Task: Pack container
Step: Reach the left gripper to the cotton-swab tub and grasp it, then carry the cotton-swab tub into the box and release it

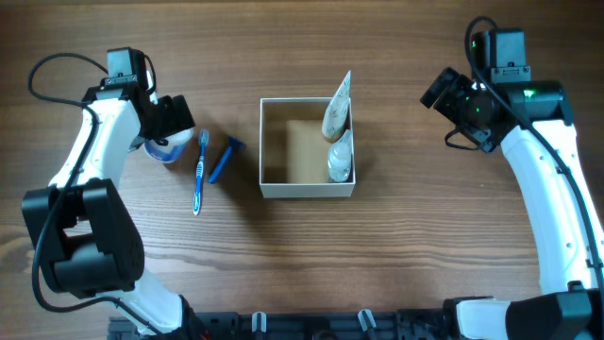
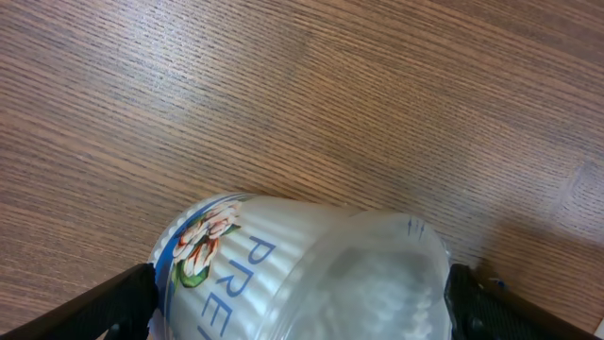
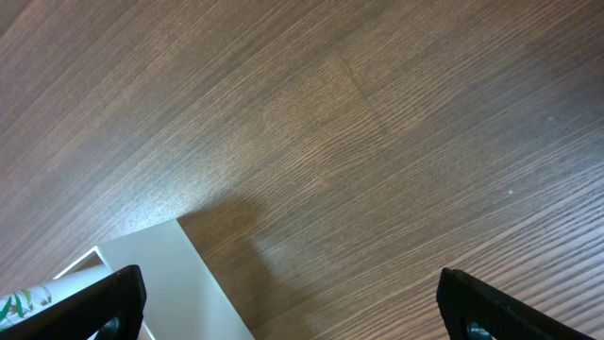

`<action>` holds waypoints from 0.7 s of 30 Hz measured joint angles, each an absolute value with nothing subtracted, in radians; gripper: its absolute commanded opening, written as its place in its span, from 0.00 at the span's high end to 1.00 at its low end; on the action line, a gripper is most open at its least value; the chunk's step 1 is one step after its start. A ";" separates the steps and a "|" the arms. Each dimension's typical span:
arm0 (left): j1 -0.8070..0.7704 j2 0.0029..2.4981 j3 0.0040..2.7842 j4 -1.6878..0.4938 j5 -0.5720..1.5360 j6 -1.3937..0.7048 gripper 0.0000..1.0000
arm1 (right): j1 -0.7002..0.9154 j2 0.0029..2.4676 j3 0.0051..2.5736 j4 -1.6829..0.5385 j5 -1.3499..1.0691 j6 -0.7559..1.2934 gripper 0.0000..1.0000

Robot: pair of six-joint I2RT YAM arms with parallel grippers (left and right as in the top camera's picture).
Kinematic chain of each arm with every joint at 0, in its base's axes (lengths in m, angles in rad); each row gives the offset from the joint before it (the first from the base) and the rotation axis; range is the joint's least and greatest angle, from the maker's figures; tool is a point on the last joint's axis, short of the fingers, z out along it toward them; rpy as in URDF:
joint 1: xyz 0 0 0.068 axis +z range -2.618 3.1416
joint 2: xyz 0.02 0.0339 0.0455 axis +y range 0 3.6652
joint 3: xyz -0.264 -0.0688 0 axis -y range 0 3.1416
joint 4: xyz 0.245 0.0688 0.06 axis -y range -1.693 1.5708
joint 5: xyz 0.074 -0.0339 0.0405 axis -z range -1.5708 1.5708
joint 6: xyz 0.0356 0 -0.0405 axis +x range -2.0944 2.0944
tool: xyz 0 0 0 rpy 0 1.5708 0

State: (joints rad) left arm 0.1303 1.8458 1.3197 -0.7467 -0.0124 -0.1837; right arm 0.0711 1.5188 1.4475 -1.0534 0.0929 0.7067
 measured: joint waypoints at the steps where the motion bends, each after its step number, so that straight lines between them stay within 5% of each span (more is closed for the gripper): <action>1: 0.130 1.846 1.320 -0.747 -0.012 -0.184 0.01 | 0.071 1.519 1.448 -1.053 0.093 0.707 0.00; 21: 0.131 1.761 1.319 -0.818 -0.014 -0.182 0.00 | 0.071 1.519 1.448 -1.053 0.093 0.707 0.00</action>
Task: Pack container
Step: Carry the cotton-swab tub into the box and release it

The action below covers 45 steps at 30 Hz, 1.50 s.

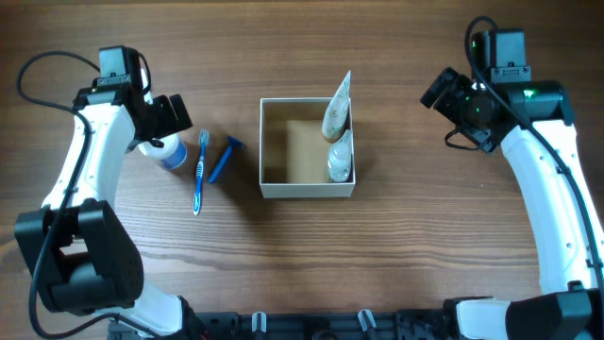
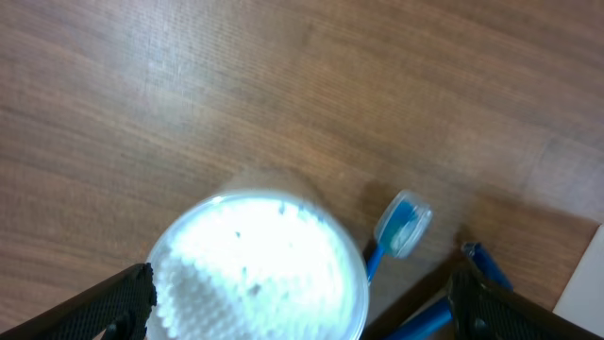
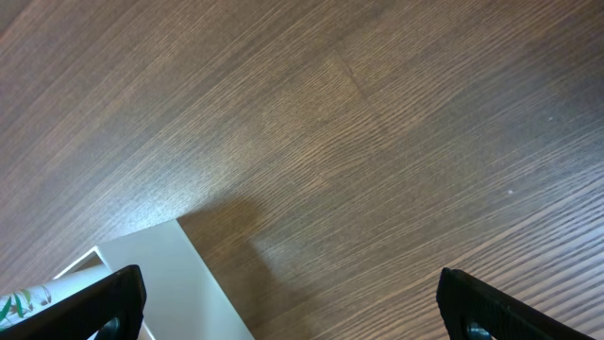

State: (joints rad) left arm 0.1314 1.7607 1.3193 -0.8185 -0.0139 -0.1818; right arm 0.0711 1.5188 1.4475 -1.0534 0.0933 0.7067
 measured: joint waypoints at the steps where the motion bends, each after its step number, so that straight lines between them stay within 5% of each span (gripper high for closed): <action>1: 0.131 1.761 1.319 -0.823 -0.017 -0.183 0.00 | 0.071 1.519 1.448 -1.053 0.093 0.707 0.00; 17: 0.134 1.769 1.287 -0.852 -0.063 -0.250 0.02 | 0.071 1.519 1.448 -1.053 0.093 0.707 0.00; 33: 0.134 1.839 1.282 -0.818 -0.062 -0.257 0.30 | 0.071 1.519 1.448 -1.053 0.093 0.707 0.00; 45: -0.029 1.661 1.538 -0.984 0.014 -0.258 0.29 | 0.071 1.519 1.448 -1.053 0.093 0.707 0.00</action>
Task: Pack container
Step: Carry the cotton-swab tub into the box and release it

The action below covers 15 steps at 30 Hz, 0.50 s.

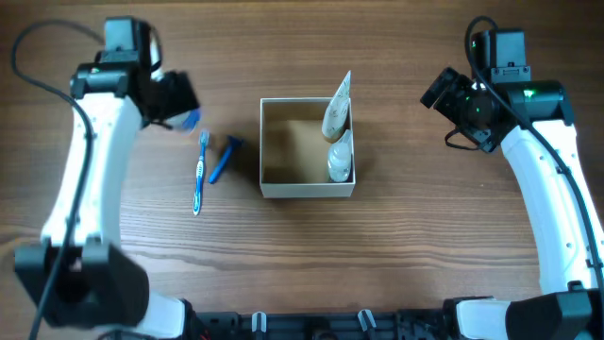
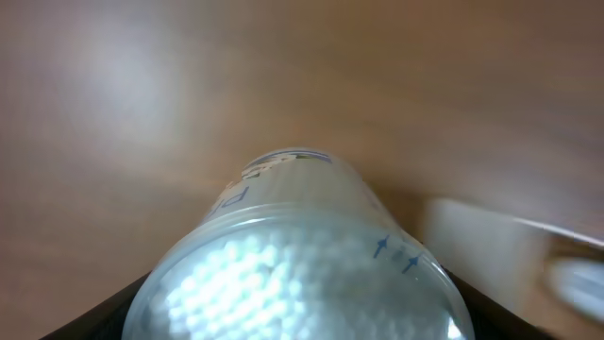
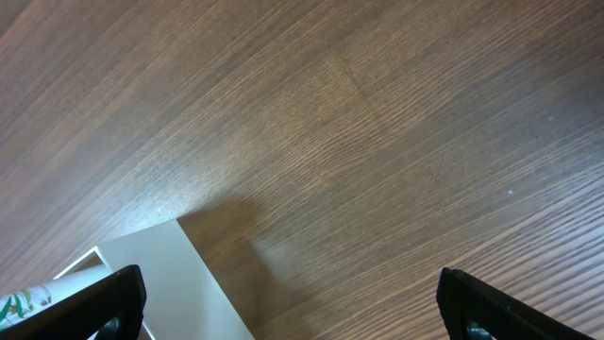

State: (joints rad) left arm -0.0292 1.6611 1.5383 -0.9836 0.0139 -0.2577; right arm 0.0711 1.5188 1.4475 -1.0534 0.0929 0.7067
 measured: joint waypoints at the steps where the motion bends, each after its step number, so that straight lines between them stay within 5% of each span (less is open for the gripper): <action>1: -0.080 1.635 1.550 -0.970 0.023 -0.258 0.29 | 0.071 1.519 1.448 -1.053 0.093 0.707 0.00; 8: -0.374 1.632 1.563 -0.892 0.047 -0.281 0.24 | 0.071 1.519 1.448 -1.053 0.093 0.707 0.00; 15: -0.477 1.801 1.562 -0.866 0.035 -0.321 0.22 | 0.071 1.519 1.448 -1.053 0.093 0.707 0.00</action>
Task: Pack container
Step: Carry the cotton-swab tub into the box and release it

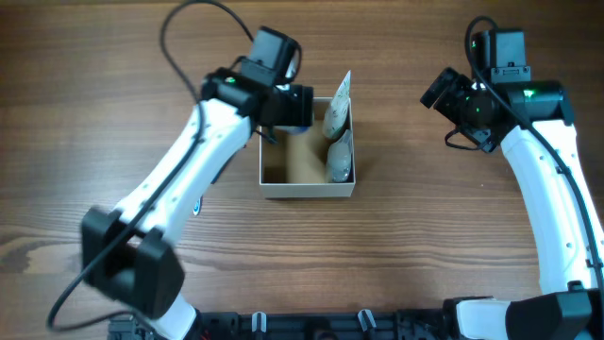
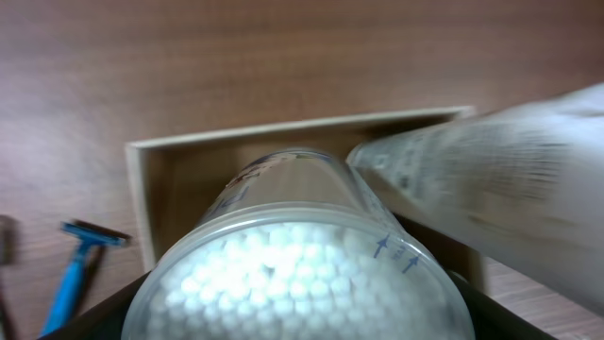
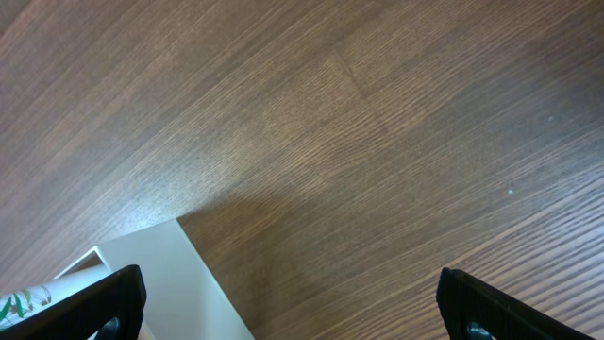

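My left gripper (image 1: 286,106) is shut on a clear jar of white cotton swabs (image 2: 297,274), held over the back left part of the open white box (image 1: 260,142). The box's rim (image 2: 283,126) shows just beyond the jar. Two tubes (image 1: 337,118) lean against the box's right wall, the upper one sticking out over the rim; one tube (image 2: 491,179) is close to the right of the jar. My right gripper (image 3: 294,307) is open over bare table to the right of the box, with the box corner (image 3: 156,274) at its left.
A blue razor (image 2: 80,260) lies on the table left of the box. Only the tip of a blue toothbrush (image 1: 196,206) shows from under my left arm in the overhead view. My left arm crosses the table from lower left to the box.
My left gripper, still holding the jar, has gone from above the toothbrush and razor at the left to over the box. The right arm has not moved.
My left gripper was round the jar lying on its side at the far left. Then the jar stood upright beside the toothbrush. After that it was lifted clear of the table, and now it is over the box. The right gripper stayed open throughout.
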`<action>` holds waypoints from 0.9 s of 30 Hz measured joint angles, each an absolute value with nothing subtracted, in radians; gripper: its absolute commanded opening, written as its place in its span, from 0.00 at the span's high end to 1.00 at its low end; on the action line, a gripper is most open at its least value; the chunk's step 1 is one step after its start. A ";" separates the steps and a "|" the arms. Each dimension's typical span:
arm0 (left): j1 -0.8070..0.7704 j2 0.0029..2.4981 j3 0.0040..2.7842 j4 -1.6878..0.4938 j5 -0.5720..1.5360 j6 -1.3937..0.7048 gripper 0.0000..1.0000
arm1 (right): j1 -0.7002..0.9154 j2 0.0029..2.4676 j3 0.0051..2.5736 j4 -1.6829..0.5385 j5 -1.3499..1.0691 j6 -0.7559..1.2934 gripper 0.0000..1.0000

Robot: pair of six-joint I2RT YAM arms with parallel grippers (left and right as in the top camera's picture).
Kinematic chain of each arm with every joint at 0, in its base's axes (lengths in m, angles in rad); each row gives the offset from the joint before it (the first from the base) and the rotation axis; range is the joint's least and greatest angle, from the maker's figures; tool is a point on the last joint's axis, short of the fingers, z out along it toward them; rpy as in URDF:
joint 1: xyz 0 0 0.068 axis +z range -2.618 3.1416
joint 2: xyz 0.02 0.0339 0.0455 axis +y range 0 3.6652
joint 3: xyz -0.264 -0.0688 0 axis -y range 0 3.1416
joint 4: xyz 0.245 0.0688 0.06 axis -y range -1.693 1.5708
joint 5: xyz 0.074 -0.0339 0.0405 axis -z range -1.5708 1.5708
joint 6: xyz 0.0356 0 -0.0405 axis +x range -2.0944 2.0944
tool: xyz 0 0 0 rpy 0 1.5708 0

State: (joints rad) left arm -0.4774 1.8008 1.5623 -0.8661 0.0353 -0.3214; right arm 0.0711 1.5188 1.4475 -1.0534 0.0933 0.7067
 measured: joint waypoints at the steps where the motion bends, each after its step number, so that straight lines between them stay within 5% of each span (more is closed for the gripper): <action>1: -0.480 1.829 1.562 -0.865 0.035 -0.325 0.22 | 0.071 1.519 1.448 -1.053 0.093 0.707 0.00; 15: -0.485 2.014 1.561 -0.785 -0.031 -0.336 0.18 | 0.071 1.519 1.448 -1.053 0.093 0.707 0.00; 22: -0.485 2.010 1.561 -0.776 -0.071 -0.339 0.03 | 0.071 1.519 1.448 -1.053 0.093 0.707 0.00; 27: -0.484 1.987 1.562 -0.778 -0.084 -0.343 0.04 | 0.071 1.519 1.448 -1.053 0.093 0.707 0.00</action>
